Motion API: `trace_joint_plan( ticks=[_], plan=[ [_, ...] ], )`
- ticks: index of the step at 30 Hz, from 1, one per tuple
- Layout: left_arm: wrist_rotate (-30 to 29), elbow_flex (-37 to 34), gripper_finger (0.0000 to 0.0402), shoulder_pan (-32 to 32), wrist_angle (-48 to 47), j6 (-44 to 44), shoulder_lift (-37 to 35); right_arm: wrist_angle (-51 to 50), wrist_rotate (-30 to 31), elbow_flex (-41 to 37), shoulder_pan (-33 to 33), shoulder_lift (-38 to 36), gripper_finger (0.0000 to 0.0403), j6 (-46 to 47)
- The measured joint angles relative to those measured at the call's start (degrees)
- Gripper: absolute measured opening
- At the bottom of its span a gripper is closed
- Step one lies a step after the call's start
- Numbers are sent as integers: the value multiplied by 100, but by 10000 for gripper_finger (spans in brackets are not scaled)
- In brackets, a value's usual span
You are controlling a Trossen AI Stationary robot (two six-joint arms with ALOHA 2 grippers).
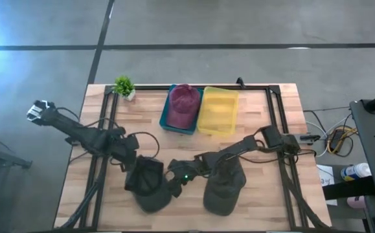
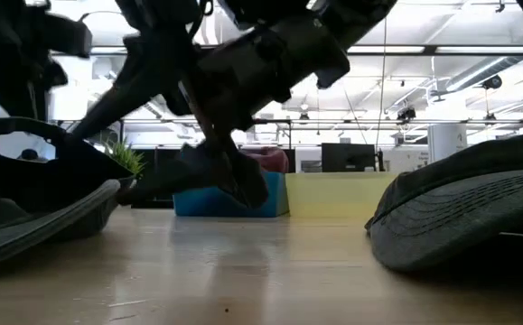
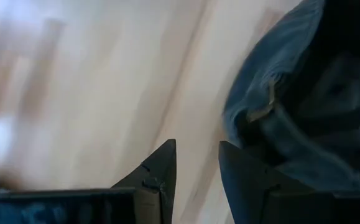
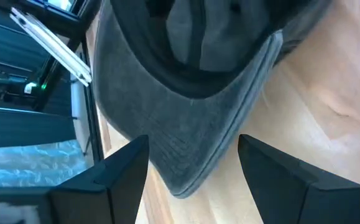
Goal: Pick & Place hat
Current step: Put the left black cap into the yellow bin
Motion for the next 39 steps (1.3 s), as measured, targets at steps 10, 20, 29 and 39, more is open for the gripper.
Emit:
trace_joint_plan(
  ticks=[10, 20, 29, 39],
  plan=[
    [604, -1279, 115, 98, 1977, -90, 102, 25, 3, 50, 0, 295, 233, 552],
    [1253, -1484, 115, 85, 3746, -640, 87, 73, -6, 190, -54, 390, 187, 478],
    [1313, -1220, 115, 83, 3975, -728, 118, -288, 193, 184, -80, 260, 24, 80],
    [884, -149, 110, 78, 3212, -681, 281, -951, 885, 179, -144, -258, 13, -455]
  ],
)
